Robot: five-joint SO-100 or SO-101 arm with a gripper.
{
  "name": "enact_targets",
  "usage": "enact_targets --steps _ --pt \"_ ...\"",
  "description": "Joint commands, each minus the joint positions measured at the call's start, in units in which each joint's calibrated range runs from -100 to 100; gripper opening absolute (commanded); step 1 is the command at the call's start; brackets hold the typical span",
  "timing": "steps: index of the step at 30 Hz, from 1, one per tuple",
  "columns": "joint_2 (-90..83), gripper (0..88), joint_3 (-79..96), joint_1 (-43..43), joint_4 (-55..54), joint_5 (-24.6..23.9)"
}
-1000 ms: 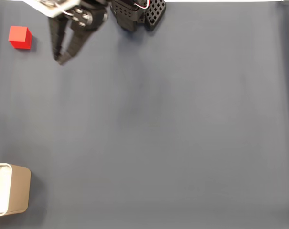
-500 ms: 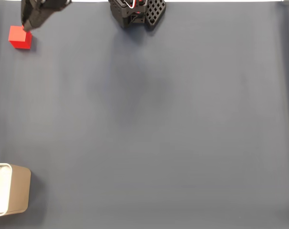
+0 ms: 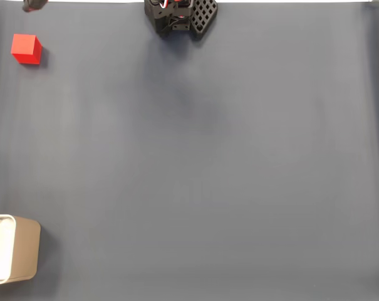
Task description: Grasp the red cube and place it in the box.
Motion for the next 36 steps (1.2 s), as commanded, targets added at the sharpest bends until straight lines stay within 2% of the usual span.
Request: enact_targets --steps 1,12,26,36 --pt "-0.54 0.8 -1.01 2.5 0.36 -0.34" --pt "0.07 12.1 0.36 8.61 -0.05 -1.17" --pt "-1.67 40.3 5.38 11.66 -2.1 -4.49" --pt "-0.11 46.6 7.75 13.51 -4.97 -4.49"
